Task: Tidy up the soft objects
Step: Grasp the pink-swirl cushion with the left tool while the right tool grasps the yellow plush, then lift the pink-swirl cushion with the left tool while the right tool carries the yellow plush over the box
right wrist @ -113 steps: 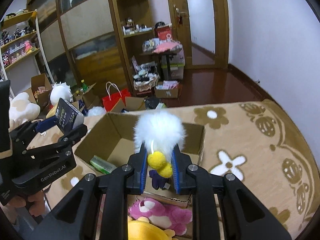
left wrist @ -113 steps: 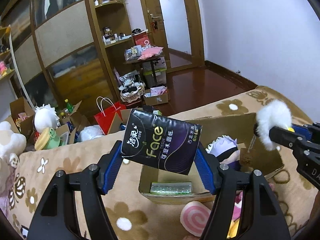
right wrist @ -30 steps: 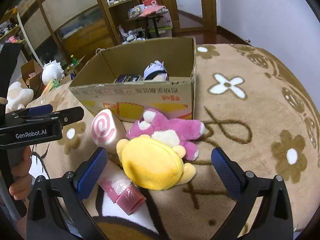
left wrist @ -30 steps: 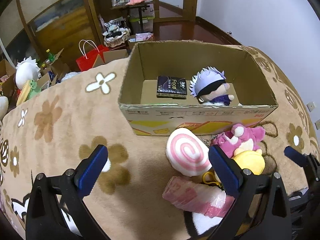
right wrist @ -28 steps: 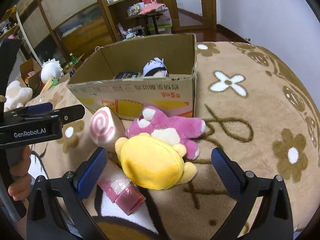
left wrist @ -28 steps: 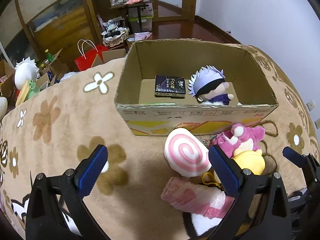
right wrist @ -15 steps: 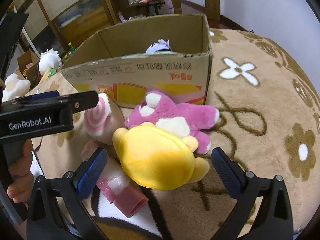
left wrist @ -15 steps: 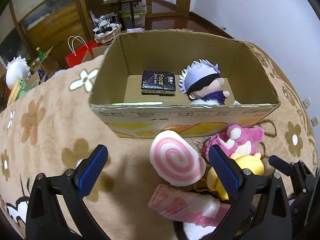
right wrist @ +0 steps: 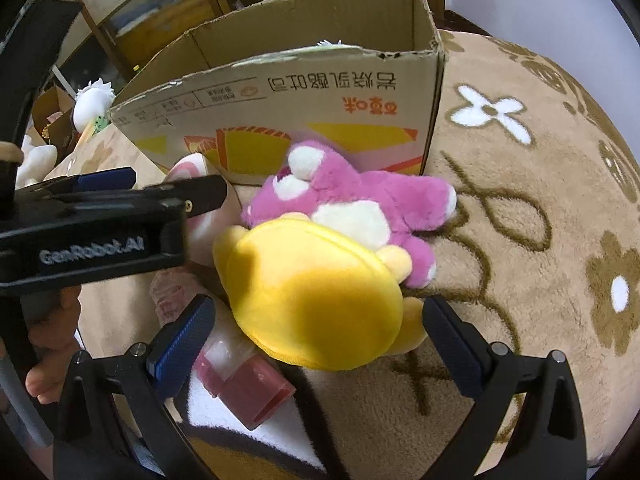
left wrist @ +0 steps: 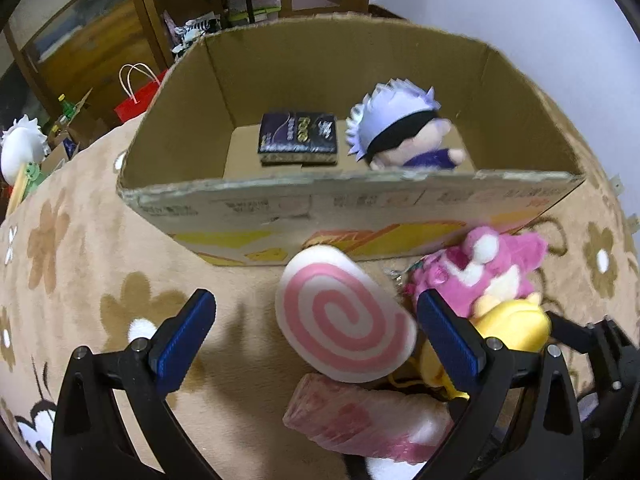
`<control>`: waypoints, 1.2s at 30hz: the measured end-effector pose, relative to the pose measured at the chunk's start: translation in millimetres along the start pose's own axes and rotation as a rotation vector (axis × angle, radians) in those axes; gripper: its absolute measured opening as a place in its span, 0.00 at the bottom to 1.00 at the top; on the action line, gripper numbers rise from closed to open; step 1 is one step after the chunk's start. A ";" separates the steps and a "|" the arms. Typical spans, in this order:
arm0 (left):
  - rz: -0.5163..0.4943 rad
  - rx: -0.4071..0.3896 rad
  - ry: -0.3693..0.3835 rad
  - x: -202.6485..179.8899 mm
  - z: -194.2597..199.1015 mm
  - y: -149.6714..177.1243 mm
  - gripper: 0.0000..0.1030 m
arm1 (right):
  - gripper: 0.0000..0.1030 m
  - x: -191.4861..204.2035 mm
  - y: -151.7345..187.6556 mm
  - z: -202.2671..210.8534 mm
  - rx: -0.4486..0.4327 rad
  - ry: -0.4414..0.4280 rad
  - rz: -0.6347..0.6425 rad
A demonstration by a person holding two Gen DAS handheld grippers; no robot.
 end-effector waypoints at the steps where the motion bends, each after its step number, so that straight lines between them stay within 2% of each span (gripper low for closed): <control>1: -0.002 0.006 -0.003 0.4 -2.6 1.0 0.97 | 1.00 -0.1 0.9 -1.0 0.002 0.003 -0.002; 4: 0.012 0.021 0.006 1.4 -6.8 1.8 0.97 | 1.00 -3.5 1.0 -3.5 0.016 0.013 -0.016; 6: 0.020 0.028 0.015 1.9 -8.4 2.0 0.92 | 0.99 -4.5 1.3 -5.6 0.024 0.023 -0.016; 9: 0.038 0.056 0.055 2.0 -11.8 5.5 0.79 | 0.96 -4.8 0.7 -5.0 0.023 0.017 -0.014; 11: 0.052 0.077 0.078 3.2 -12.2 9.2 0.67 | 0.92 -3.9 -0.1 -3.4 0.019 0.013 -0.003; 13: 0.069 0.094 0.111 3.1 -13.1 10.7 0.57 | 0.86 -1.3 0.2 -0.7 0.010 0.017 0.015; 19: 0.059 0.100 0.088 3.2 -13.4 13.0 0.42 | 0.79 3.6 1.9 3.9 0.003 0.017 0.043; 25: 0.078 0.099 0.082 7.4 -10.2 14.3 0.40 | 0.79 -0.2 2.4 6.4 0.000 0.003 0.023; 36: 0.050 0.069 0.062 1.8 11.2 21.0 0.40 | 0.79 -7.3 0.9 17.4 -0.024 -0.014 0.000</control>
Point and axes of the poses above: each gripper's, at about its wrist camera, not at the fingertips, and z roughly against the way its jaws point, x to its left, y to its underside, the point moved 5 cm from there along -z, roughly the way its jaws point, and after that the axes turned 2 degrees about -z, right-handed, at the moved point
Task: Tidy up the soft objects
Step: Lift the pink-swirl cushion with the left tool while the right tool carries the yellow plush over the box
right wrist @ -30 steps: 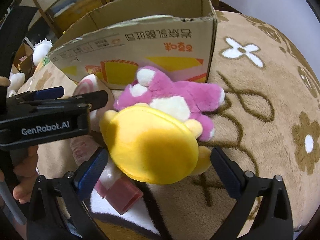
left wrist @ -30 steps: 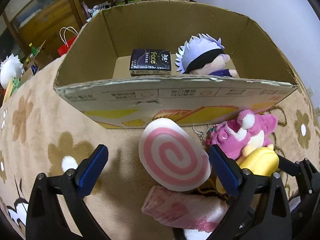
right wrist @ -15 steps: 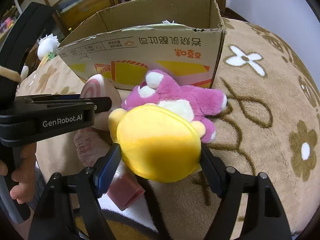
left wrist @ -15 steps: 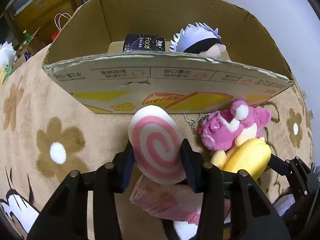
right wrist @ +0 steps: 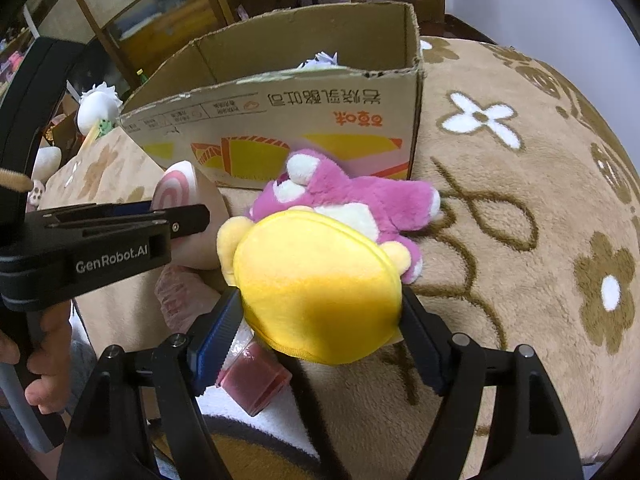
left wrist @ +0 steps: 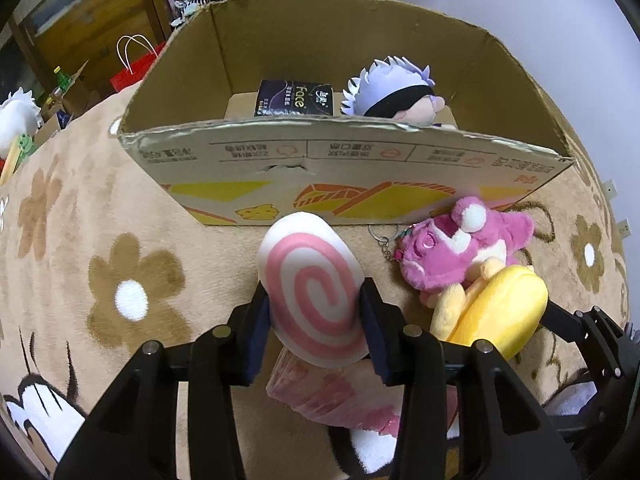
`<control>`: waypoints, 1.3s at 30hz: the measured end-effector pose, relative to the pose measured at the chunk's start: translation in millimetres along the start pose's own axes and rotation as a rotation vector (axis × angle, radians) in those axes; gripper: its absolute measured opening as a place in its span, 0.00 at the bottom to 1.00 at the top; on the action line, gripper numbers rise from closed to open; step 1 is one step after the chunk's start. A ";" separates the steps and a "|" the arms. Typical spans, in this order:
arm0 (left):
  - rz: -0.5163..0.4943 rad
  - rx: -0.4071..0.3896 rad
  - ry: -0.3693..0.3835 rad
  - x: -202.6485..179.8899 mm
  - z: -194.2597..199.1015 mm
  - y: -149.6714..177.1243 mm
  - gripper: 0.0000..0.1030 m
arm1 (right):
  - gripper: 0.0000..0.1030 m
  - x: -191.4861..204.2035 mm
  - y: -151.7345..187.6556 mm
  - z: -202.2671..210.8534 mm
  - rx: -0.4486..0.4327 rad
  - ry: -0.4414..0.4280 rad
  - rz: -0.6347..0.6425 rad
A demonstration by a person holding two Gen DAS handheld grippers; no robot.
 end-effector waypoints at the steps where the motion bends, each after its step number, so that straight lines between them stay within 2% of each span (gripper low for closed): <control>1: 0.001 -0.006 -0.002 0.7 2.9 0.8 0.40 | 0.79 -0.5 -0.2 1.9 -0.006 0.000 -0.001; 10: 0.012 -0.066 -0.023 4.8 29.1 7.1 0.39 | 0.79 -5.3 -1.9 23.0 -0.075 0.017 -0.003; 13: 0.005 -0.093 -0.062 5.8 42.8 9.4 0.39 | 0.79 -5.5 -6.2 33.5 -0.115 0.018 -0.006; 22: 0.004 -0.280 -0.148 12.1 100.0 6.3 0.39 | 0.79 0.9 -23.5 66.0 -0.232 -0.002 0.001; 28: 0.044 -0.450 -0.180 25.5 140.9 -0.7 0.39 | 0.79 11.6 -39.9 95.8 -0.331 -0.019 0.038; 31: 0.034 -0.532 -0.219 28.0 156.5 -6.4 0.40 | 0.79 19.2 -52.5 112.1 -0.398 -0.017 0.076; 39: 0.026 -0.577 -0.223 31.3 163.0 -42.7 0.40 | 0.79 32.6 -97.0 126.8 -0.479 -0.030 0.103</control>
Point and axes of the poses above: each gripper's, at about its wrist camera, not at the fingertips, and z roughly against the way its jaws point, x to its left, y to its underside, the point moved 5 cm from there along -z, roughly the way its jaws point, and after that the axes turned 2 degrees about -z, right-handed, at the moved point
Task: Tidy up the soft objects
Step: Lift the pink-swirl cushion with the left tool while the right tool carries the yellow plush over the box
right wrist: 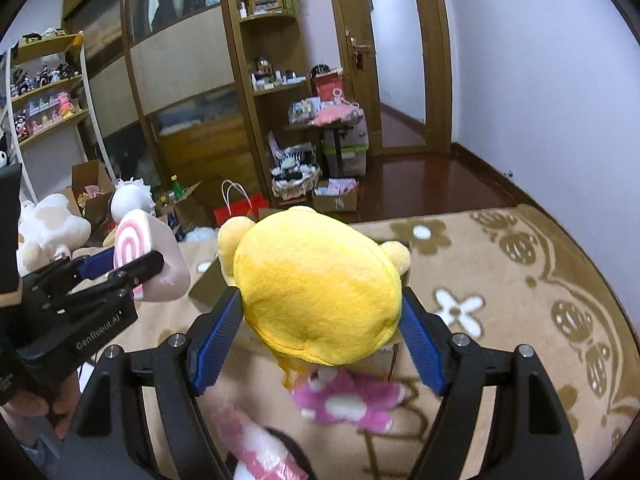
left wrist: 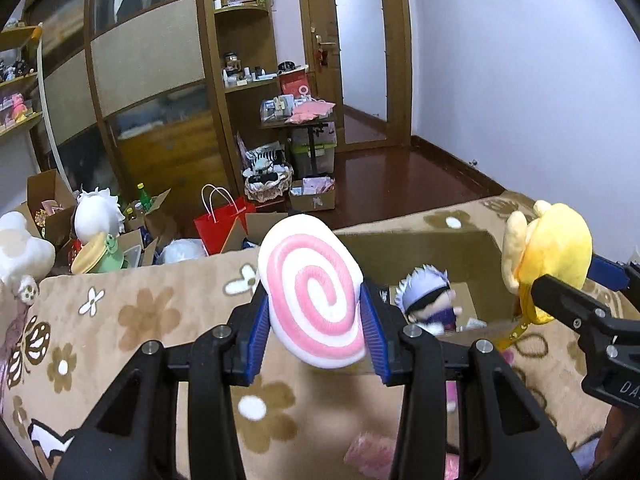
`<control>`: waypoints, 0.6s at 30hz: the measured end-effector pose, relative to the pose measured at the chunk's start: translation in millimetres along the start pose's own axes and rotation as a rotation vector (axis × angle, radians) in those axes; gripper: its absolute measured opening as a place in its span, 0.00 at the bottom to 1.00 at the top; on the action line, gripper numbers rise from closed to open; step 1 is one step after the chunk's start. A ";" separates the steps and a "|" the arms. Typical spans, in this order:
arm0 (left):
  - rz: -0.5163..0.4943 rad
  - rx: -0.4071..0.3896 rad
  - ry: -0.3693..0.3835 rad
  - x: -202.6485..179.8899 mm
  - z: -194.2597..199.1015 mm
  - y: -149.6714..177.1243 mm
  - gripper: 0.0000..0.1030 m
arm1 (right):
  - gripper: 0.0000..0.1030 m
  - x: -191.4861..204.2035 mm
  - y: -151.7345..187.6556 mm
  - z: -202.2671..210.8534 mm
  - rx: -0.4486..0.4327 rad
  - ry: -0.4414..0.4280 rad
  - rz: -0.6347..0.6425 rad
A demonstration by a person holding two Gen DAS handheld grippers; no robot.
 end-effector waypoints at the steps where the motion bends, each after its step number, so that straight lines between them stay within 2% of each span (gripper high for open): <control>1: 0.000 -0.004 -0.004 0.3 -2.7 -3.5 0.40 | 0.79 -0.7 -2.8 -0.3 -0.006 0.001 0.006; 10: -0.027 -0.024 -0.020 -5.3 -26.3 -15.9 0.40 | 0.79 -2.4 -26.9 -16.6 -0.042 0.023 0.069; 18: -0.062 0.012 0.001 -17.2 -45.8 -5.9 0.41 | 0.79 -12.1 -15.7 -47.1 0.015 0.032 0.091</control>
Point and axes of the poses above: each gripper's, at about its wrist camera, not at the fingertips, and z roughly against the way its jaws point, x to its left, y to its underside, the point moved 5 cm from there along -z, roughly the way its jaws point, and after that the axes turned 2 degrees about -z, right-handed, at the moved point
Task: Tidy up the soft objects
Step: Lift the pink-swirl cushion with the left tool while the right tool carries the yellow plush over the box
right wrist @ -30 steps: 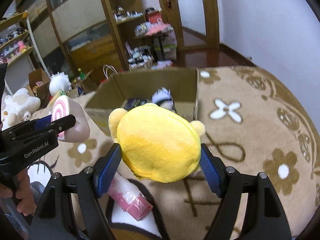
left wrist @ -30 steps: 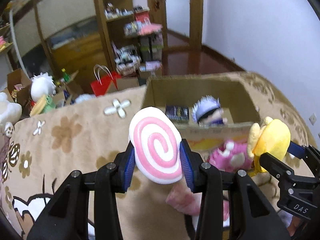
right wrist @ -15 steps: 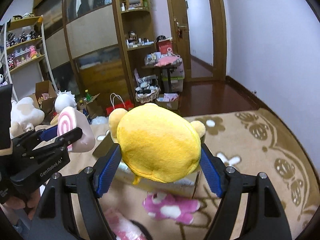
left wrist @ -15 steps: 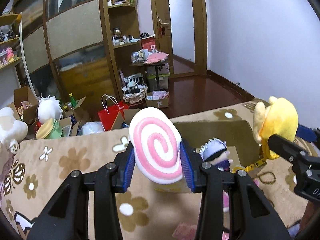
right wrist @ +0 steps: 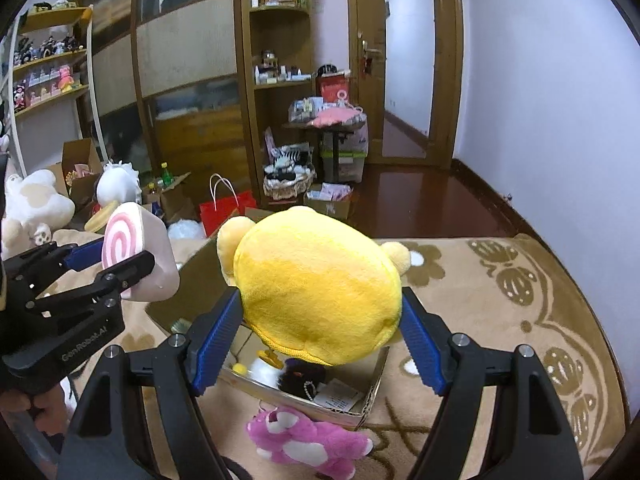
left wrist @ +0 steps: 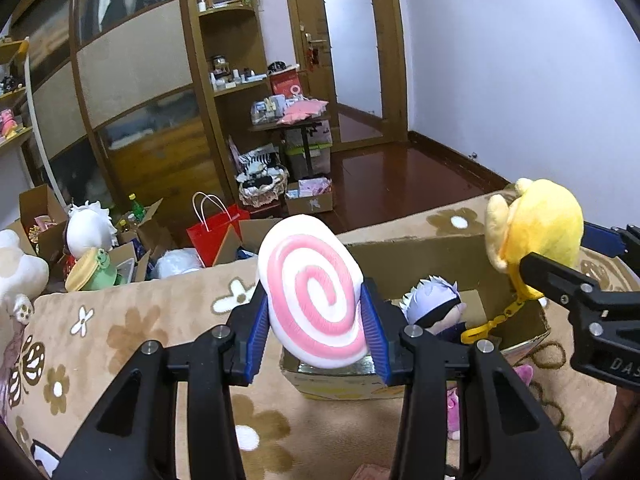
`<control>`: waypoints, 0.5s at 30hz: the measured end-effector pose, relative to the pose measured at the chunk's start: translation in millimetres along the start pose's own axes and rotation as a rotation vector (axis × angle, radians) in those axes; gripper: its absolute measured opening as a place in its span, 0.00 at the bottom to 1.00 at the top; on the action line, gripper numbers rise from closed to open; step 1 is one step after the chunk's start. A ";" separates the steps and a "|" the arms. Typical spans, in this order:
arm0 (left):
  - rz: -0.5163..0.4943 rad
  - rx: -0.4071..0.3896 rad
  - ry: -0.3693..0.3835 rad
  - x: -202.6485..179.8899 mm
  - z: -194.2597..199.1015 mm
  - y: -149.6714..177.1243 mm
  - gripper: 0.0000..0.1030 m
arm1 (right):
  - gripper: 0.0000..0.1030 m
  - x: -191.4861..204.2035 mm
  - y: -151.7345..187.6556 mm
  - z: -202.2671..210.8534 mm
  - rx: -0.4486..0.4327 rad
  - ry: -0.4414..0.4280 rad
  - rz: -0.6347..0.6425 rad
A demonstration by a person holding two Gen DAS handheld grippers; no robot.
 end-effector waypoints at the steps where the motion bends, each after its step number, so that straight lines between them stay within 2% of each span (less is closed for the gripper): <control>1: -0.007 0.005 0.001 -1.6 -3.1 1.3 0.41 | 0.79 -1.4 0.5 -3.4 0.008 -0.003 -0.005; 15: -0.078 0.083 0.045 -25.0 -36.1 21.2 0.41 | 0.79 -11.6 24.7 -40.3 0.107 -0.040 -0.050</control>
Point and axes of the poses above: each gripper's, at about its wrist camera, not at the fingertips, and z roughly against the way its jaws point, x to its left, y to its underside, the point moved 5 cm from there along -z, roughly the way its jaws point, and after that the axes turned 2 degrees about -z, right-handed, at the moved point
